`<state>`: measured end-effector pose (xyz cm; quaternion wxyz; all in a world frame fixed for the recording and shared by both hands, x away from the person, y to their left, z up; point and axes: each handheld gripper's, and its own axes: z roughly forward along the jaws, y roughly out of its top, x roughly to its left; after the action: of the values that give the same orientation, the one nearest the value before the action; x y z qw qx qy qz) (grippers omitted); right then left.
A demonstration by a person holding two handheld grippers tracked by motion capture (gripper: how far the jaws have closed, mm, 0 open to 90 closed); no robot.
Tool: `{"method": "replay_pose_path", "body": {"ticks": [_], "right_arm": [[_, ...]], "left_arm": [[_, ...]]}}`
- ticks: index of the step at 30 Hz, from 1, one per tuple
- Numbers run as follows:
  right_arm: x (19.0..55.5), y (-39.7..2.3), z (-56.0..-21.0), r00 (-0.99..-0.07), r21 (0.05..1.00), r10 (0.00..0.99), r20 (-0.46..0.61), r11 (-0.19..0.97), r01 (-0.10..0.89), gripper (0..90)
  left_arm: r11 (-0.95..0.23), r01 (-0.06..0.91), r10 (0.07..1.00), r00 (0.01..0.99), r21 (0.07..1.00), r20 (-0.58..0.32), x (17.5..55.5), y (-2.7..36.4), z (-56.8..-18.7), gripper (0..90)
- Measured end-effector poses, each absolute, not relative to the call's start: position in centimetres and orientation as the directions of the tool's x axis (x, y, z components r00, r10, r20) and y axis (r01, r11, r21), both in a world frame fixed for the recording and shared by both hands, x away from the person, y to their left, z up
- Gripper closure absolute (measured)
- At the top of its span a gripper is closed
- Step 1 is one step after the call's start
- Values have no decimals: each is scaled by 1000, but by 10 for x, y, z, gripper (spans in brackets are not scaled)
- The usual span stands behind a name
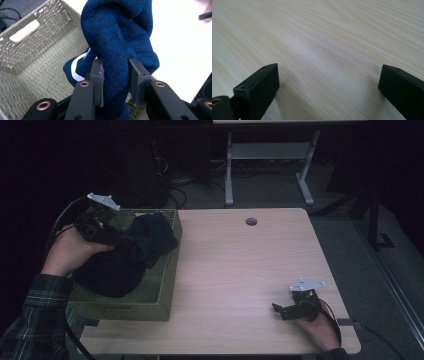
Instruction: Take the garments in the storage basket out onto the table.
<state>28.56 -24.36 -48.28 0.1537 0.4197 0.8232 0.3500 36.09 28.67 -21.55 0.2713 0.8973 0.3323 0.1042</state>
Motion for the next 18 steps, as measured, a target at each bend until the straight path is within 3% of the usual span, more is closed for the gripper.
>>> {"method": "replay_pose_path", "body": {"ticks": [18], "right_arm": [[286,-244,-483,-601,705,798,40,403,583,29]], "left_arm": [[-671,460,567,824,582,3,359,233,-182,680]]}}
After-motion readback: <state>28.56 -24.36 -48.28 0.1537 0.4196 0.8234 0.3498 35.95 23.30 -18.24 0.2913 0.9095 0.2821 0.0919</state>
